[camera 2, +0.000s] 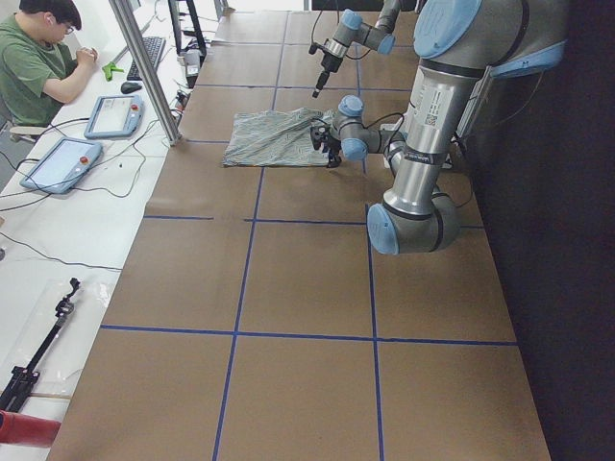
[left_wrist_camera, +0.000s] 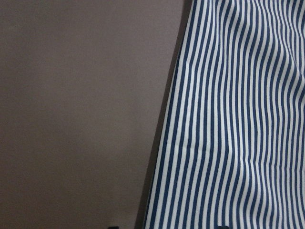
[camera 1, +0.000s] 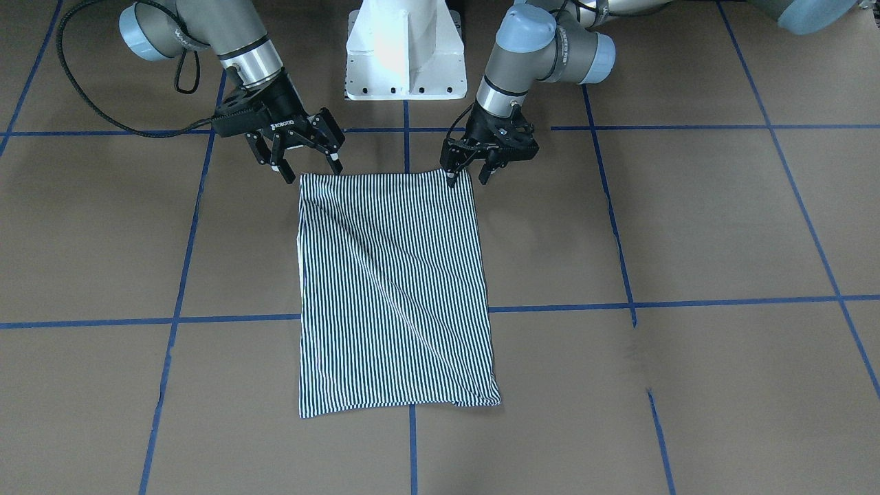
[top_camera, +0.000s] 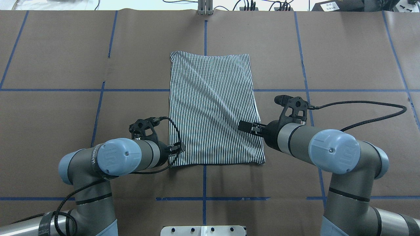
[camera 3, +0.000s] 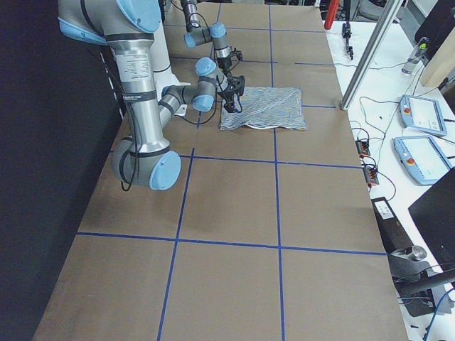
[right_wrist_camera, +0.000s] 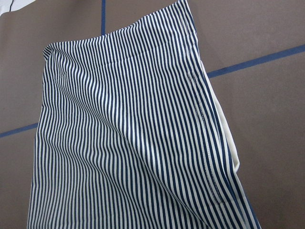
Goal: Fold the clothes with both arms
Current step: 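Move both grippers to the shirt's edge nearest the robot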
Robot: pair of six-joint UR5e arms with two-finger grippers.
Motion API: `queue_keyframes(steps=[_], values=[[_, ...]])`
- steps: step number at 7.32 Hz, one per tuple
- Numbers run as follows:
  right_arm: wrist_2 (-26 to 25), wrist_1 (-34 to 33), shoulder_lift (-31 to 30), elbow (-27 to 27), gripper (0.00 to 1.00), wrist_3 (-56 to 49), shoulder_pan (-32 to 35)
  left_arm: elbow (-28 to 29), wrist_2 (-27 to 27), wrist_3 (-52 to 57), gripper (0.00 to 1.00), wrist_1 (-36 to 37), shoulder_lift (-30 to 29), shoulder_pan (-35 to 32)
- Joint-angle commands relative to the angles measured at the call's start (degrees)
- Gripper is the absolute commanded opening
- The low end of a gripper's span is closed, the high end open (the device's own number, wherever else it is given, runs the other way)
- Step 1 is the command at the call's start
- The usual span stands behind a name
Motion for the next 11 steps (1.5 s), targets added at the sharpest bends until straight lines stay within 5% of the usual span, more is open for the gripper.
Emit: queue_keyframes(steps=[1, 11], values=[[0.0, 0.0, -0.05, -0.01, 1.0, 0.0, 0.03, 0.3, -0.01, -0.02, 0.72, 0.0, -0.72, 0.23], [0.0, 0.0, 0.03, -0.01, 1.0, 0.0, 0.03, 0.3, -0.01, 0.07, 0.71, 0.0, -0.64, 1.98]])
